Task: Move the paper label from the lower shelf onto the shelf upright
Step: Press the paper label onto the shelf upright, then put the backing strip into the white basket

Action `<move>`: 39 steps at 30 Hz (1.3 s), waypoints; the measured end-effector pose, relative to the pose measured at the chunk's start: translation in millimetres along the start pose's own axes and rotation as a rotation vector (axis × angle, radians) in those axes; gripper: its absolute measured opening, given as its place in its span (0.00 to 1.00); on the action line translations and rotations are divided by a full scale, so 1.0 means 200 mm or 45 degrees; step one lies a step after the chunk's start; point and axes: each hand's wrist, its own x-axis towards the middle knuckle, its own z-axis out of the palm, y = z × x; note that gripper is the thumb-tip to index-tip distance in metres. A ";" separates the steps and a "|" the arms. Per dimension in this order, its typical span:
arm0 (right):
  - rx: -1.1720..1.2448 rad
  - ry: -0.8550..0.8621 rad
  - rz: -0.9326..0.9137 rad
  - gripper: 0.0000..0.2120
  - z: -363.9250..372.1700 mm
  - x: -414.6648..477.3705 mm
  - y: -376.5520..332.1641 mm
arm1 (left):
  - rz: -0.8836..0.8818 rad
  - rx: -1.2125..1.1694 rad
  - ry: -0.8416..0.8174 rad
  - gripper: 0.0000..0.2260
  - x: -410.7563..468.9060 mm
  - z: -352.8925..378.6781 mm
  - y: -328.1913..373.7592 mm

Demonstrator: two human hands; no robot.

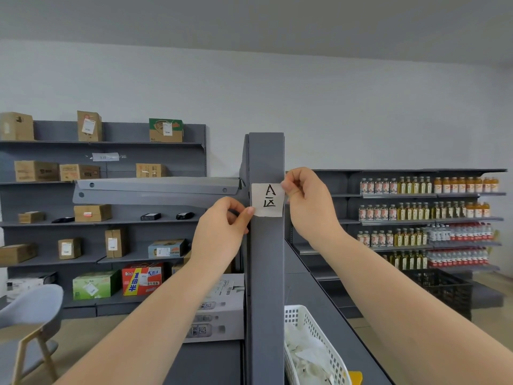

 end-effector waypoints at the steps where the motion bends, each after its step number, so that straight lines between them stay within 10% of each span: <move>1: 0.006 -0.010 0.002 0.06 0.00 0.00 0.00 | -0.012 -0.017 0.005 0.06 0.00 -0.01 0.01; 11: 0.064 0.003 -0.059 0.14 -0.01 -0.01 0.01 | 0.142 -0.089 -0.036 0.04 -0.02 -0.04 0.09; 20: 0.059 -0.027 -0.012 0.10 -0.09 -0.06 0.02 | -0.401 -0.962 -0.333 0.10 -0.16 -0.06 0.20; 39: -0.021 -0.438 0.084 0.07 -0.42 -0.40 0.32 | -0.644 -1.110 -0.499 0.07 -0.39 0.19 0.12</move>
